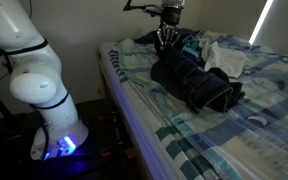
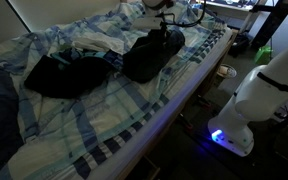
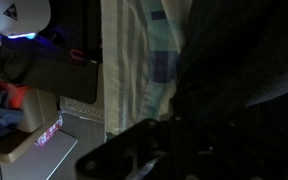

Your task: Lay the blue jeans out on the bed

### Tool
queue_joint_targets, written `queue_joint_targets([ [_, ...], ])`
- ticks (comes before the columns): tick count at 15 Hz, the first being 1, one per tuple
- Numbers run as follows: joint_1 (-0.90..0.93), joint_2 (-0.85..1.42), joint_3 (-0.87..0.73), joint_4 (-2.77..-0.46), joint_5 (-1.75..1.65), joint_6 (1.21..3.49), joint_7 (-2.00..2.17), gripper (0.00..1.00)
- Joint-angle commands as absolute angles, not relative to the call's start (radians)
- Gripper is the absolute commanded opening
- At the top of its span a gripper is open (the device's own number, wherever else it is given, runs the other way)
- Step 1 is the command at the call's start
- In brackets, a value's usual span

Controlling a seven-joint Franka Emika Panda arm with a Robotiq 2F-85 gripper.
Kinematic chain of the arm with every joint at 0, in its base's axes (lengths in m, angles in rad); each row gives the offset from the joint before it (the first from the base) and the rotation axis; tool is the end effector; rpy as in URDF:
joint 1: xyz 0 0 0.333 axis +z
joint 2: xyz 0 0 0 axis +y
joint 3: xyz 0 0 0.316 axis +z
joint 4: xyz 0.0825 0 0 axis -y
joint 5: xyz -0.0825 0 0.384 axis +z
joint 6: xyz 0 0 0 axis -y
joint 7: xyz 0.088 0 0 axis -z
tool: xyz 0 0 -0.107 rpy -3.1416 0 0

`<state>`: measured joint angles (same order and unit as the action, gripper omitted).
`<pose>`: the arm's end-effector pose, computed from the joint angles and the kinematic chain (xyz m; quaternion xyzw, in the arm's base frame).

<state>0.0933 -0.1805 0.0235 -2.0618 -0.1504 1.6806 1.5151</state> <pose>0.4789 0.0421 0.4986 0.7691 -0.6267 -0.0135 0.1246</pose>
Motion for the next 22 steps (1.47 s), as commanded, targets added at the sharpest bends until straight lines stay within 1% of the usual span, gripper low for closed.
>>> queue_joint_targets([
  [1,0.069,-0.285,0.069,-2.138,-0.17,1.619,1.505,0.04],
  [3,0.063,-0.313,0.077,-2.154,-0.161,1.616,1.495,0.04],
  [4,0.058,-0.255,0.079,-2.116,-0.155,1.632,1.508,0.04],
  [12,0.052,-0.28,0.092,-2.137,-0.163,1.628,1.509,0.05],
  [19,0.037,-0.338,0.095,-2.206,-0.186,1.612,1.527,0.04],
  [22,0.024,-0.387,0.093,-2.263,-0.186,1.573,1.534,0.04],
])
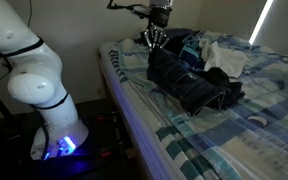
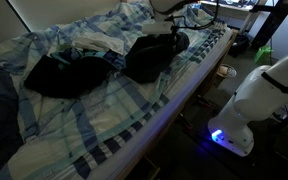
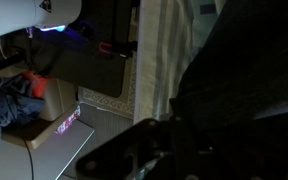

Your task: Lay the blue jeans out on the bed

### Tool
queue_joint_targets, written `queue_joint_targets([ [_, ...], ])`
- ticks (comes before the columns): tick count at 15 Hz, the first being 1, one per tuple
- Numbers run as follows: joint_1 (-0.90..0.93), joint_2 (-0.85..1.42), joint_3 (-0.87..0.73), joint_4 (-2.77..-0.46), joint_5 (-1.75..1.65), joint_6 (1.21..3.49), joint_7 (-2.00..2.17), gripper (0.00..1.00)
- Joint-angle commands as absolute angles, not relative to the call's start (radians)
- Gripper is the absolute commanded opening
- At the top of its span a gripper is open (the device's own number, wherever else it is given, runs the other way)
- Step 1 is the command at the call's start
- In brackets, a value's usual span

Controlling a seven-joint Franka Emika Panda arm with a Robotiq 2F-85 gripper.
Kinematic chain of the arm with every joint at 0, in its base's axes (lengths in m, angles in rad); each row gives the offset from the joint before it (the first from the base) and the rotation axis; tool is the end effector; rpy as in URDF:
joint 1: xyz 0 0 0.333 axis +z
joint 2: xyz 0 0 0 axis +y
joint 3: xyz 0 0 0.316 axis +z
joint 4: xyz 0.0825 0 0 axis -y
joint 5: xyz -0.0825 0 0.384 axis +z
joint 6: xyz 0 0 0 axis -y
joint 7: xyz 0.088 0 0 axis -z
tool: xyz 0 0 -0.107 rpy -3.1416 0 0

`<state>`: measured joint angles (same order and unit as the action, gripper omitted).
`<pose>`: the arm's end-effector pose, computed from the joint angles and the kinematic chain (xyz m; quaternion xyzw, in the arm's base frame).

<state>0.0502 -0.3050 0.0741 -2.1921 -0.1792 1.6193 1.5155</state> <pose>0.4302 0.0374 0.4933 0.7653 -0.6218 -0.0190 0.1651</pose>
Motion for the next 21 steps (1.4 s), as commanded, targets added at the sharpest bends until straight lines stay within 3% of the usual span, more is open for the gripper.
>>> queue_joint_targets([
  [1,0.018,-0.401,0.092,-2.28,-0.185,1.56,1.535,0.04],
  [19,-0.025,-0.427,0.088,-2.473,-0.183,1.516,1.515,0.06],
  [20,-0.027,-0.426,0.088,-2.471,-0.185,1.512,1.515,0.29],
  [21,-0.028,-0.426,0.087,-2.469,-0.186,1.508,1.515,0.31],
])
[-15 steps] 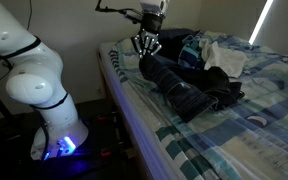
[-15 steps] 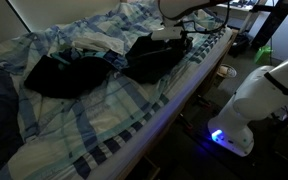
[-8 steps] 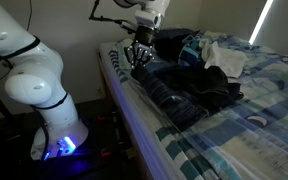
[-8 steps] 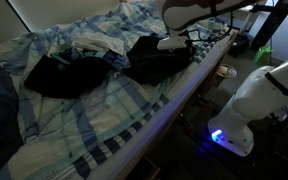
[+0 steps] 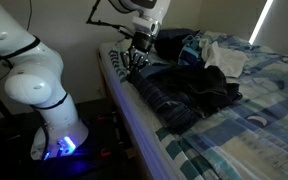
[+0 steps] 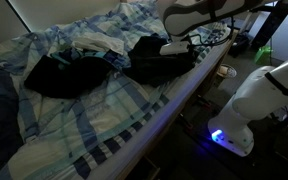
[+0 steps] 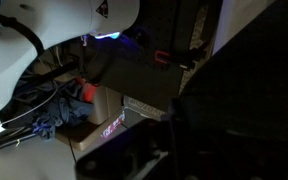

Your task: Lay the blue jeans out on the bed

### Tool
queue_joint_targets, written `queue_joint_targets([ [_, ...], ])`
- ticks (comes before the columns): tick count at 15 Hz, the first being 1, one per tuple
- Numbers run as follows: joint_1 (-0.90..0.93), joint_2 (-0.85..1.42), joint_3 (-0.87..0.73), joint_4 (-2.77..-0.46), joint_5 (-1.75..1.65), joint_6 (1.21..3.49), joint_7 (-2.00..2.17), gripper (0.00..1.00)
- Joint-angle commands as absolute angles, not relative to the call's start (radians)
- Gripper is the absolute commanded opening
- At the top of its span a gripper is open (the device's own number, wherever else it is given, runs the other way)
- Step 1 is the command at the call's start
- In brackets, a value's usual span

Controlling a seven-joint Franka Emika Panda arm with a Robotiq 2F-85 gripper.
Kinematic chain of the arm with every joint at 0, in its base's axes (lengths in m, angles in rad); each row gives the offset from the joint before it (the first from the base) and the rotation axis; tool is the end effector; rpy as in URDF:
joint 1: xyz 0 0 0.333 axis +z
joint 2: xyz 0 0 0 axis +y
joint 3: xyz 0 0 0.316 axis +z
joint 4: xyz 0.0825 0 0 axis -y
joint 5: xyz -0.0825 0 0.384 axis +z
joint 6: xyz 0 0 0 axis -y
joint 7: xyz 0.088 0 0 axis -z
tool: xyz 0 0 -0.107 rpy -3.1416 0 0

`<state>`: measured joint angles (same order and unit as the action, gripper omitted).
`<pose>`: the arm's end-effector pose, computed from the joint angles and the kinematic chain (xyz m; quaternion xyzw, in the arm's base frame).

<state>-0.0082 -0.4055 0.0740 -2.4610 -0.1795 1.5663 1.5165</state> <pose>0.3580 0.0046 0.4159 0.7319 -0.6289 -0.0989 0.2429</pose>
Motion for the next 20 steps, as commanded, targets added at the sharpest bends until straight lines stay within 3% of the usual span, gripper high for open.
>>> queue_joint_targets([
  [1,-0.03,-0.425,0.086,-2.465,-0.188,1.501,1.516,0.33],
  [10,-0.024,-0.396,0.105,-2.365,-0.208,1.474,1.52,0.99],
  [20,0.013,-0.176,0.183,-2.149,-0.039,1.451,1.707,1.0],
])
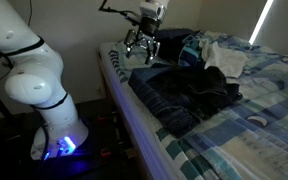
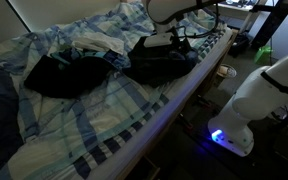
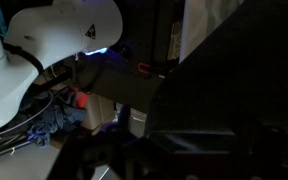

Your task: Lay the blue jeans out on the bed

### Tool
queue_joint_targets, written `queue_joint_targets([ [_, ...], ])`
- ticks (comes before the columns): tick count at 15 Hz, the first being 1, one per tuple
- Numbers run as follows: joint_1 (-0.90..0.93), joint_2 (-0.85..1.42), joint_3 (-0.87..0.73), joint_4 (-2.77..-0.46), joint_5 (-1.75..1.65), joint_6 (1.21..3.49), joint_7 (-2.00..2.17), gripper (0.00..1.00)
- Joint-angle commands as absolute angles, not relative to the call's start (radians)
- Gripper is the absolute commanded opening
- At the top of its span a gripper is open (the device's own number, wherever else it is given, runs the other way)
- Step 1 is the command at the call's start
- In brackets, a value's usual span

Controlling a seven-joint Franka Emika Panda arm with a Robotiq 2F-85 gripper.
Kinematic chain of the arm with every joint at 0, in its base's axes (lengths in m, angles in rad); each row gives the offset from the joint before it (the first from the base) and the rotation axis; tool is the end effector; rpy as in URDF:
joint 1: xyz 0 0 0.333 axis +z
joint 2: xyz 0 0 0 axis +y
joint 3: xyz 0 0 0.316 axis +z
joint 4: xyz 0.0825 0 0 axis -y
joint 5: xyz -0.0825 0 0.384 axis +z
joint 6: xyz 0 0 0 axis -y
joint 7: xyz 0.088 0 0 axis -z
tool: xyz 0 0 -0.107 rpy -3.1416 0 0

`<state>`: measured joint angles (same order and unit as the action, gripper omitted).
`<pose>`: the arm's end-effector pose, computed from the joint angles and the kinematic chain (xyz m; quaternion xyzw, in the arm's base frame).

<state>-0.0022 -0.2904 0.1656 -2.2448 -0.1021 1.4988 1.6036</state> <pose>0.4041 0.0580 0.4568 0.7295 -0.6408 -0.0884 0.2221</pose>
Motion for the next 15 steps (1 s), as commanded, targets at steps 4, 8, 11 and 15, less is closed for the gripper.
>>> queue_joint_targets([
  [4,0.057,-0.058,0.189,-2.055,0.068,1.478,1.879,1.0],
  [8,0.095,0.005,0.174,-1.972,0.135,1.527,1.968,1.0],
  [11,0.106,0.025,0.166,-1.946,0.124,1.622,1.99,1.0],
  [15,0.1,0.04,0.146,-1.946,0.101,1.772,1.988,1.0],
])
